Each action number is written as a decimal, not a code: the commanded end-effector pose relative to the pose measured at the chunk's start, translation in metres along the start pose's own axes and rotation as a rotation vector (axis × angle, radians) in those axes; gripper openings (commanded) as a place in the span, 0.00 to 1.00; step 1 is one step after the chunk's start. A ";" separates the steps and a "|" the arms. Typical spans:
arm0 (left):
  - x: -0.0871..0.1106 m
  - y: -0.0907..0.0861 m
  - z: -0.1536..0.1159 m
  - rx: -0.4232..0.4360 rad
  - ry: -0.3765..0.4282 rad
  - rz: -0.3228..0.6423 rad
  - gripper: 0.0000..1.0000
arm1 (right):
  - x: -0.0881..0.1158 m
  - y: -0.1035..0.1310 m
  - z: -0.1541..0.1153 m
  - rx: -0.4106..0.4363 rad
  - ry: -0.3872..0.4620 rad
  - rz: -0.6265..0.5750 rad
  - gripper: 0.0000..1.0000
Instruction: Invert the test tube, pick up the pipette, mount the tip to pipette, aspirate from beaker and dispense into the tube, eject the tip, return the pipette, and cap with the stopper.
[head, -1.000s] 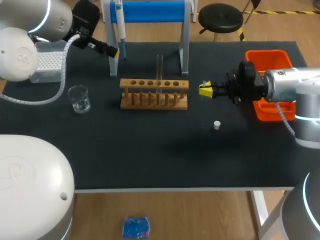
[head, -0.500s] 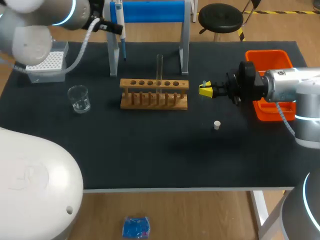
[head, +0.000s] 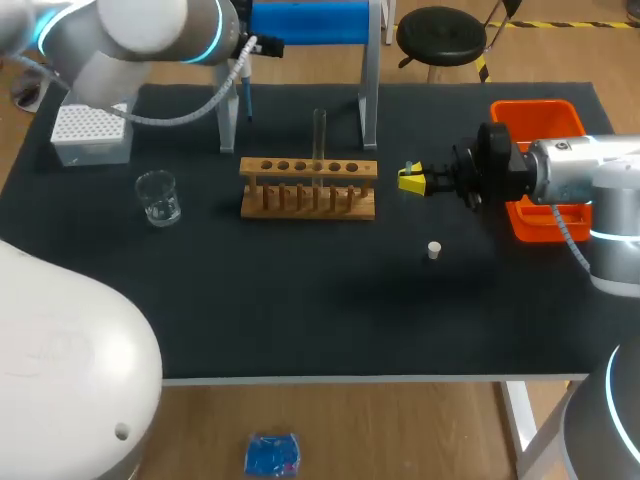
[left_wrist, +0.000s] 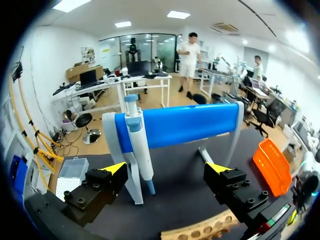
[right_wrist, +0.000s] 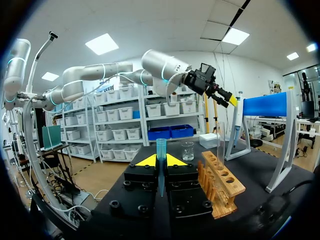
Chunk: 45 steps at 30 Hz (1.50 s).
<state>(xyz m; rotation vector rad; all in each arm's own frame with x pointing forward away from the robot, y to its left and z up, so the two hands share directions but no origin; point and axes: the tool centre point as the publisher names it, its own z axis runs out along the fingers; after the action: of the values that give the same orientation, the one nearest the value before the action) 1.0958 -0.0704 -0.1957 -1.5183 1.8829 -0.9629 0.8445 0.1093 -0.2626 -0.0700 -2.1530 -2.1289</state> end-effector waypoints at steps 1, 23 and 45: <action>0.005 0.003 0.006 0.047 -0.152 -0.002 1.00 | 0.001 0.000 0.000 0.001 -0.002 -0.001 0.00; -0.019 -0.016 0.034 0.142 -0.190 -0.133 1.00 | 0.001 0.000 0.000 0.001 -0.002 -0.001 0.00; -0.028 -0.034 0.057 0.180 -0.184 -0.120 1.00 | 0.001 0.000 0.000 0.001 -0.002 -0.001 0.00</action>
<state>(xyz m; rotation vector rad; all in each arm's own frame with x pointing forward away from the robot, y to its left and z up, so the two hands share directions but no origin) 1.1615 -0.0582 -0.2019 -1.5681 1.5446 -0.9778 0.8445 0.1093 -0.2626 -0.0701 -2.1529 -2.1291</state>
